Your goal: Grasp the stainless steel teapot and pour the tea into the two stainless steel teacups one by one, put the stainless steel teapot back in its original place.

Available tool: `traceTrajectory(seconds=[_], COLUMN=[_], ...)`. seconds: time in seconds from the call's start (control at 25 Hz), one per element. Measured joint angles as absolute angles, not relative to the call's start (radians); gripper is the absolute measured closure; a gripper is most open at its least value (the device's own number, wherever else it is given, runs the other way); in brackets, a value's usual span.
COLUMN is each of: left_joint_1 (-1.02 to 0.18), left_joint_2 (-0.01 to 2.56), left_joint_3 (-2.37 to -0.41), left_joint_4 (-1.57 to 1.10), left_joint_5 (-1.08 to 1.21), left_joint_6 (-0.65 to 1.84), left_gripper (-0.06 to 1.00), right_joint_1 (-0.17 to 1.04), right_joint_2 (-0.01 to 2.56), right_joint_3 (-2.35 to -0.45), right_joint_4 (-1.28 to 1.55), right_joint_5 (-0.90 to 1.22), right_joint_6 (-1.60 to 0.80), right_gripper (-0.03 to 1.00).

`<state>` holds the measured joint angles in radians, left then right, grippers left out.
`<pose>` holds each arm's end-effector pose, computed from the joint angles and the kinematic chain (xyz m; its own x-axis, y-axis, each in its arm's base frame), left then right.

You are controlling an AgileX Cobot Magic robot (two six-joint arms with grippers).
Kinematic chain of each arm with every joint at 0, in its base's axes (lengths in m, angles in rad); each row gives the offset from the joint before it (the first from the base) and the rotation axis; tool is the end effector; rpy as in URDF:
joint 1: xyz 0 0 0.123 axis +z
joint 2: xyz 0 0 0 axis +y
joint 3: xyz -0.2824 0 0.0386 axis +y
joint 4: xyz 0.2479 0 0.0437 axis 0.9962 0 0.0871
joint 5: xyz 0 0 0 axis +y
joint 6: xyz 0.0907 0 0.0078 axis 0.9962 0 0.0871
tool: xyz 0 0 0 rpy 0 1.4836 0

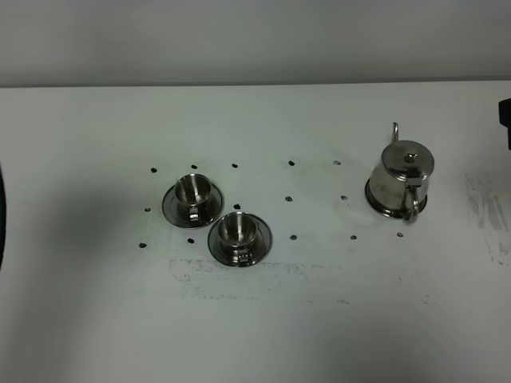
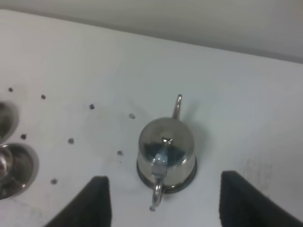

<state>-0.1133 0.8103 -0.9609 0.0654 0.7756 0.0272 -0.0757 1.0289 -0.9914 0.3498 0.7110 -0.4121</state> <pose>0.1494 -0.0128 0.3880 -0.5012 0.1313 -0.8553 0.1112 0.9900 0.0868 0.2093 0.0046 0.3668 -0.5669 -0.0958 -0.8182 -0.1888 0.9819 0.0159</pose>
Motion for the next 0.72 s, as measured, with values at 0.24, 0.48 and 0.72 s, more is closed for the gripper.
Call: traceTrajectory(seconds=[0.24, 0.48, 0.72], left_joint_1=[-0.113, -0.113, -0.113], left_joint_2=[0.650, 0.512, 0.382], left_joint_3=[-0.836, -0.707, -0.605], left_joint_4=[0.096, 0.081, 0.028], left_joint_5=[0.900, 0.989, 1.093], left_joint_6=[-0.017, -0.033, -0.036], left_gripper=[0.37, 0.37, 0.37], right_joint_1=[-0.076, -0.076, -0.076], right_joint_2=[0.958, 0.952, 0.952], right_joint_3=[-0.988, -0.987, -0.987], right_joint_4=[0.370, 0.383, 0.403], right_joint_5=[0.749, 0.785, 0.786], right_joint_6=[-0.411, -0.410, -0.410], right_gripper=[0.45, 0.45, 0.45])
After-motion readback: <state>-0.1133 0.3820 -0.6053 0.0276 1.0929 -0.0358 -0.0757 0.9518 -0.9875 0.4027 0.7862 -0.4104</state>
